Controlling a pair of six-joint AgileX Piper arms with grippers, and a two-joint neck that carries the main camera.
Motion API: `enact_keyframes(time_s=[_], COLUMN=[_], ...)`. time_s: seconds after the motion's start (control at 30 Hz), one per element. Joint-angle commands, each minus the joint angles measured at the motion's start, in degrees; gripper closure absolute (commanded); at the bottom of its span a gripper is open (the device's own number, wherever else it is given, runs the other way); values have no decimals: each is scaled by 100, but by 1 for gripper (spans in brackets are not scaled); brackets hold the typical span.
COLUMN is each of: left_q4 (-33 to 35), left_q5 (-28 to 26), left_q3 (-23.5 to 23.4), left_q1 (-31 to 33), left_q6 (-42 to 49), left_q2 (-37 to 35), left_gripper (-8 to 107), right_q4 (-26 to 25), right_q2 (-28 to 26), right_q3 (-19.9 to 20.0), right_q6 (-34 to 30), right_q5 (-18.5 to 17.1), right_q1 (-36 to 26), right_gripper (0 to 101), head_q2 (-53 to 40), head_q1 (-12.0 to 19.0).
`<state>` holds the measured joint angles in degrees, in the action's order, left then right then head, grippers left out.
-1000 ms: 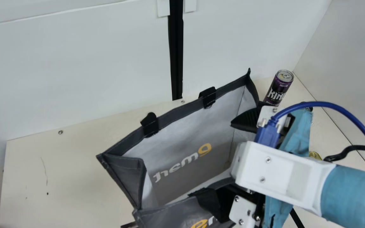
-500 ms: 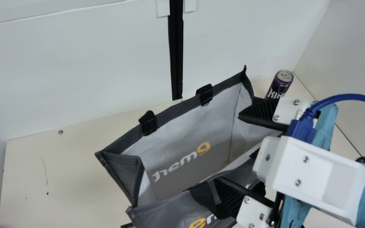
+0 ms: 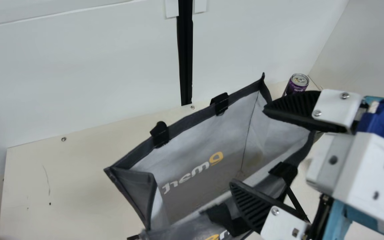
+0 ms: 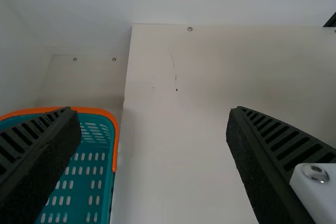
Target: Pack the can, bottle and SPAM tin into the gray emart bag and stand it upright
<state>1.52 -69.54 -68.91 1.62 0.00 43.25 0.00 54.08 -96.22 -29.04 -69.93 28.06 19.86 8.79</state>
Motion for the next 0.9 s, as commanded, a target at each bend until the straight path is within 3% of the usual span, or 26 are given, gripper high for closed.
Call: enact_keyframes(time_s=[0.0,0.87], left_q4=[0,0], left_q5=[0,0], left_q3=[0,0], left_q1=[0,0], left_q6=[0,0], left_q2=[0,0], left_gripper=[9,9], right_q4=[-52,-107], right_q2=[-10,244], right_q3=[-59,-529], right_q6=[35,-239], right_q5=[3,3], right_q1=[-57,-2775], right_gripper=[6,6], head_q2=[14,14], head_q1=[121,121])
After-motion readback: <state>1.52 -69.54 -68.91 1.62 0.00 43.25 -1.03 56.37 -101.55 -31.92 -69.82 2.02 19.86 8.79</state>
